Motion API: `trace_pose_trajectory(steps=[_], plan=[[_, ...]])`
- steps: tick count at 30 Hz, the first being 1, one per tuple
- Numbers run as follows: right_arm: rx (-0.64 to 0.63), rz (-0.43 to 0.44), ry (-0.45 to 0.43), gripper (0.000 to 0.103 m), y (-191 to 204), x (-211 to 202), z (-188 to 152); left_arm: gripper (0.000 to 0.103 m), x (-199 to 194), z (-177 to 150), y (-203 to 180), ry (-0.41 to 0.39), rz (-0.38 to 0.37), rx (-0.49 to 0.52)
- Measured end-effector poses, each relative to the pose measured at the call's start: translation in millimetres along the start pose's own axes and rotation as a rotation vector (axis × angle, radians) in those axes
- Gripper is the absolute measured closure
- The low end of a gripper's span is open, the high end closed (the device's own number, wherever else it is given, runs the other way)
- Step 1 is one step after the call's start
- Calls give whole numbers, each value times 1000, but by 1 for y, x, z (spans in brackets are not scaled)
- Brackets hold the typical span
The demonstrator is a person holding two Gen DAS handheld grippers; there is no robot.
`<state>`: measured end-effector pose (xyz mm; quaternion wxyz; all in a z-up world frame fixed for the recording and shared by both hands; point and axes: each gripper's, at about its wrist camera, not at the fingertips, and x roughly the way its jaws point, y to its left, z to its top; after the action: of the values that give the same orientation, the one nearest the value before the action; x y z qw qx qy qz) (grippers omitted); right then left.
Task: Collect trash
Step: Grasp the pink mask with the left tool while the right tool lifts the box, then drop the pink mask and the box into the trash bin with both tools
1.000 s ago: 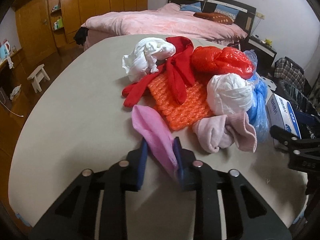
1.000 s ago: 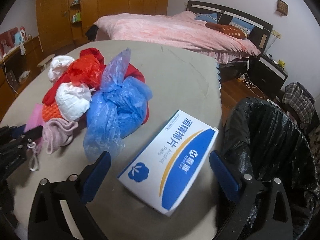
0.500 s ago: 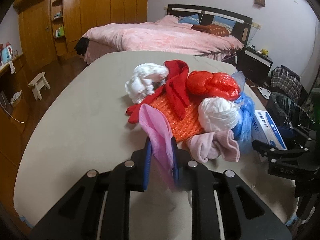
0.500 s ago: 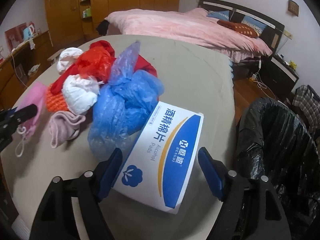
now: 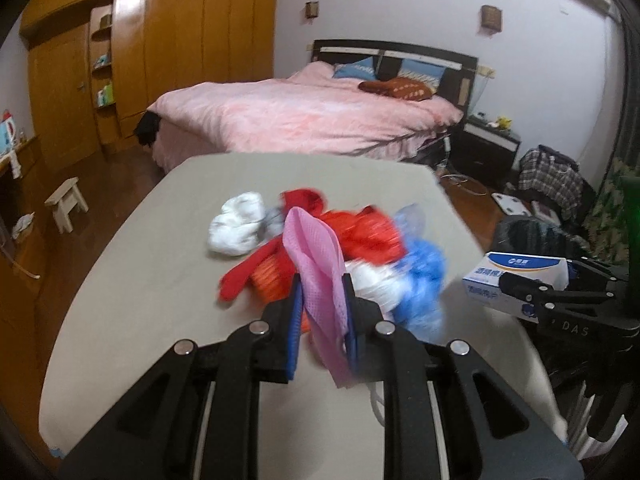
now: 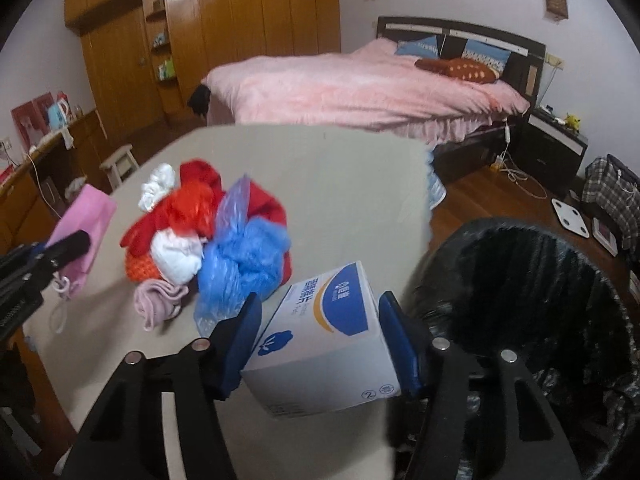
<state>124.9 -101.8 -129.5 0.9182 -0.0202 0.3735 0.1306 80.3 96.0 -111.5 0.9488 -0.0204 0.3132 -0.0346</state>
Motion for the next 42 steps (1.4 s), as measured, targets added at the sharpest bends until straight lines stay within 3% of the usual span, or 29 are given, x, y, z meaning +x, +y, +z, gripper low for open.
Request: trace_pose_trajectory(steps=[6,13,19,32,35,36,37,42], plan=[[36,67,42,43,-5,0,-8,86,2,4,-28,8,-48,37],[33,48,-26,44,-17,-25,2,86,7,2,-44,29,-61,73],[71,-39,-91,44,-57,-52,10,86,13,11,-76,19,-132,120],[228,-276,-110,43,-168,-91,-18,86,40,30,-205,-9,-400,233],[251,-335,-110,41,-186,-96,-23,72,54,32,-230,14,-474,229],[265,-350,-113,36,-191,-99,-26,54,57,32,-234,19,-482,227],[273,-360,-117,31,-194,-101,-27,46,60,32,-237,22,-487,223],[280,-393,-154,11,-197,-109,-28,41,65,29,-230,34,-458,214]])
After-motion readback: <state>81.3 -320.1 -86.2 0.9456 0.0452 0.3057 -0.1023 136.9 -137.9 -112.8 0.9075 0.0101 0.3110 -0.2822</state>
